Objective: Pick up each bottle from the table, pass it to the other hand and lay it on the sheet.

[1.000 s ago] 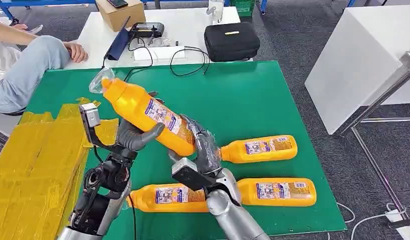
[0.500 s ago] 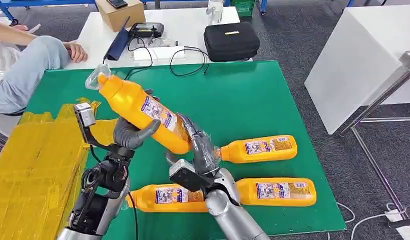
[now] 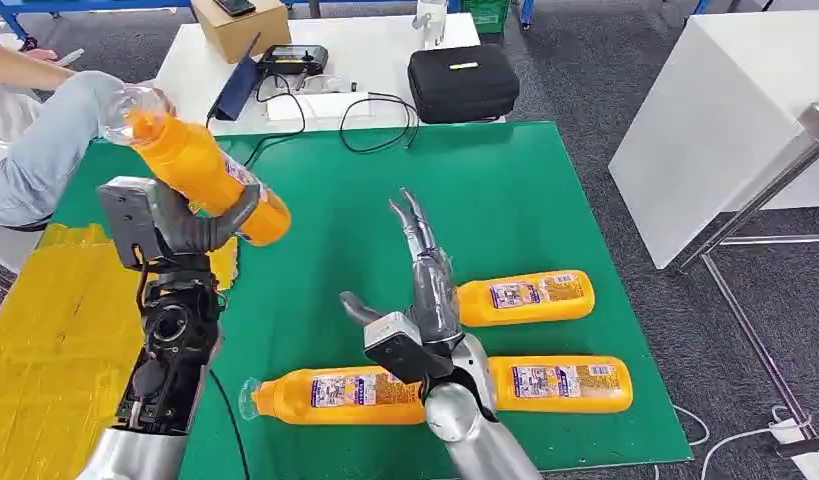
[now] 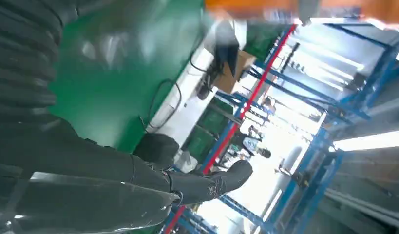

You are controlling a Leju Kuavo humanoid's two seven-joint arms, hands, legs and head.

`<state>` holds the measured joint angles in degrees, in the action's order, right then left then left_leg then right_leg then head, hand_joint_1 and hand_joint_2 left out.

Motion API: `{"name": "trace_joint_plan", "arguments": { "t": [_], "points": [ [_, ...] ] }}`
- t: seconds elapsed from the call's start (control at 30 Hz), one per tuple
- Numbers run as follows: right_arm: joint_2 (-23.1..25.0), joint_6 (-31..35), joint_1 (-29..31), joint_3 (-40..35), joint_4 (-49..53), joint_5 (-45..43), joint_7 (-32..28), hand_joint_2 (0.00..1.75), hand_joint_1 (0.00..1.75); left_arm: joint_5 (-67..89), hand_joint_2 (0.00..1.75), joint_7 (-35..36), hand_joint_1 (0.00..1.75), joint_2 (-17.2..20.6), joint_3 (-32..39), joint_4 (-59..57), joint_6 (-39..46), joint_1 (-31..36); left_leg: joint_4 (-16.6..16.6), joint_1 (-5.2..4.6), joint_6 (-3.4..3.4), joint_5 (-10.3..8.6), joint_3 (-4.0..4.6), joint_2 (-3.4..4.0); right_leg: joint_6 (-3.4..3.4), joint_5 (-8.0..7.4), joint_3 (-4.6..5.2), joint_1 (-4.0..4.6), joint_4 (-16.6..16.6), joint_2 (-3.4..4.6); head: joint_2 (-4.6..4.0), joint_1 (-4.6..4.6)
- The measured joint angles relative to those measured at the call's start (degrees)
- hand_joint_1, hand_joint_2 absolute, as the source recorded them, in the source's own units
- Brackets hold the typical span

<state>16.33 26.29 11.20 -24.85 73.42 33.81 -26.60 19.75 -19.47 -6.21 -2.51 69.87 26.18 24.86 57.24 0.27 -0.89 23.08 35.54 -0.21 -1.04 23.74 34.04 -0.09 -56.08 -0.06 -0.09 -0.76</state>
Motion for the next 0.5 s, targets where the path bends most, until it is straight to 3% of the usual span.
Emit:
{"name": "trace_joint_plan", "arguments": {
  "t": [0.3,0.5],
  "points": [
    [-1.59,-3.04,-2.04,0.96,9.67,-0.87,-0.68,1.75,0.00,53.40,1.75,14.46,1.75,7.40,0.18,-15.23,11.46,9.77,-0.01,0.02,0.06,-0.05,-0.05,0.04,0.02,-0.01,-0.01,0.01,-0.03,0.04,-0.02,0.00],
    [-2.73,-3.06,-2.54,0.98,12.04,-1.94,-1.27,1.75,0.00,61.24,1.75,16.61,1.75,11.71,0.15,-27.63,12.12,13.41,-0.01,0.03,0.08,-0.06,-0.05,0.06,0.01,-0.01,0.01,0.02,-0.05,0.08,0.00,0.00]
  ]
}}
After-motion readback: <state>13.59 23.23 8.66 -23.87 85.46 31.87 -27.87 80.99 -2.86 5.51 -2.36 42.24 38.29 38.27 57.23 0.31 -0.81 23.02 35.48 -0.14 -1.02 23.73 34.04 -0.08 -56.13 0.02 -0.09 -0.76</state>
